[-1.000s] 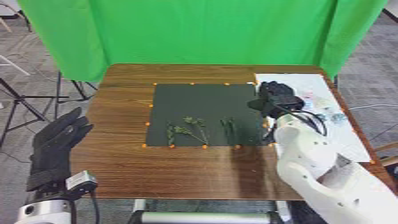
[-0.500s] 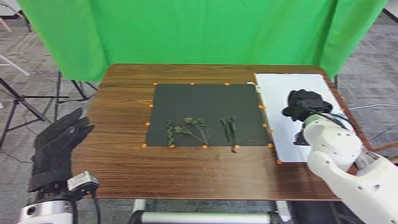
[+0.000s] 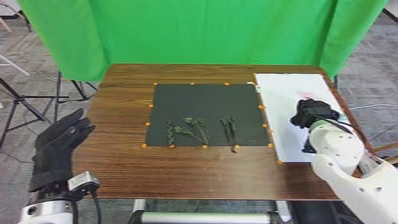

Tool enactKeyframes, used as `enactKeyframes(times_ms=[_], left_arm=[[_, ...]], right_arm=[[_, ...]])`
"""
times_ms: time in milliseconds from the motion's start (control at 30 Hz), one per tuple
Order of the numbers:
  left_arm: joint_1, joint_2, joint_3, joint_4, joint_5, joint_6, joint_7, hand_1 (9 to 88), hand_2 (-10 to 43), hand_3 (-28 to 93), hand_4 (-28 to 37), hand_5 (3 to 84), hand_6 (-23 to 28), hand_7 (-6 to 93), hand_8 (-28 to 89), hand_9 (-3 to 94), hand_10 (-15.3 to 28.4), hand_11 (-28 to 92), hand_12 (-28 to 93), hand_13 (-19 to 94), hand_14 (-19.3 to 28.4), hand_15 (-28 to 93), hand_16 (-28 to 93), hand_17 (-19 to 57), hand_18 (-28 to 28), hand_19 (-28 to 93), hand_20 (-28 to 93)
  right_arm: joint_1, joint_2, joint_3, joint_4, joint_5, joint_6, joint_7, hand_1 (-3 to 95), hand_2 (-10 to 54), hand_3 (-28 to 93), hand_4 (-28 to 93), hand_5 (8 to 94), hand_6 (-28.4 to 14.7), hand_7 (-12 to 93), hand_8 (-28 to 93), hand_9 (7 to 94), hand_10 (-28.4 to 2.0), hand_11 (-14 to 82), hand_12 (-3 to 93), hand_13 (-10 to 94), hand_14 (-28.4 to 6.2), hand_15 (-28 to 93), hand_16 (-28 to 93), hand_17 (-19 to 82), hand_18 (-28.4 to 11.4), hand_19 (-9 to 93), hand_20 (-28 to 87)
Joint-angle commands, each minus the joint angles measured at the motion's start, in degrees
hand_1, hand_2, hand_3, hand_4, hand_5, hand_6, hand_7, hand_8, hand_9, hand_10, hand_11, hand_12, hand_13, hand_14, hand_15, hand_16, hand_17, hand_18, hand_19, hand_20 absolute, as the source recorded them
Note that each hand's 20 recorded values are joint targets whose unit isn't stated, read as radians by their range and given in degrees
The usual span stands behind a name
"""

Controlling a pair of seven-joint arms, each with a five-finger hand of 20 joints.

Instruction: Arrange flowers

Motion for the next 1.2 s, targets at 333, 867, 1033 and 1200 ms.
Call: enactKeyframes(times_ms=[333, 867, 1033, 1200], left_arm=[[-0.3, -0.94, -0.11, -0.22, 0.52, -0.57, -1.23, 26.0, 6.7, 84, -19.1, 40.2, 10.6, 15.9, -11, 34.4, 20.0, 36, 5, 23, 26.5, 63, -18, -9.1, 20.9, 60, 1], [-0.4, -0.22, 0.51, 0.03, -0.32, 0.00, -0.03, 26.1, 6.7, 83, -19.1, 40.2, 10.6, 15.9, -11, 34.4, 20.0, 36, 5, 23, 26.5, 63, -18, -9.1, 20.9, 60, 1], [-0.1, 0.01, 0.29, 0.09, -0.57, 0.17, 0.56, 26.1, 6.8, 83, -19.1, 40.2, 10.6, 15.9, -11, 34.4, 19.9, 36, 5, 23, 26.5, 63, -18, -9.1, 20.9, 60, 1], [-0.1, 0.12, 0.16, 0.17, -0.76, 0.27, 0.85, 26.1, 6.8, 83, -19.3, 40.2, 10.7, 15.9, -11, 34.4, 20.0, 36, 5, 23, 26.6, 63, -18, -9.1, 20.9, 60, 1]], right_arm=[[1.3, 2.5, -5.3, 2.4, -1.9, 5.1, 4.7, 39.8, -3.8, 85, -27, 57.2, -7.1, 21, -10, 60.0, -16.2, 25.8, 18.1, 63, -9.5, 74, 14, 36, -19.2, 91, -7], [7.1, 6.7, -15.5, 5.3, -6.0, 15.3, 7.7, 52.6, -3.6, 74, -28, 75.5, -0.9, 30, 4, 84.6, -7.8, 23.3, 31.1, 80, -3.3, 67, 19, 46, -18.1, 93, 3], [8.8, 7.8, -17.4, 3.8, -7.4, 19.0, 7.1, 52.7, -3.8, 74, -28, 76.4, -0.5, 30, 5, 85.3, -7.4, 24.7, 31.4, 81, -2.9, 67, 19, 46, -18.1, 93, 4], [13.1, 8.8, -22.1, 0.8, -10.0, 23.4, 5.3, 52.4, -4.1, 75, -28, 77.2, -0.6, 29, 6, 85.7, -7.3, 26.0, 31.7, 82, -2.8, 67, 20, 47, -18.0, 93, 6]])
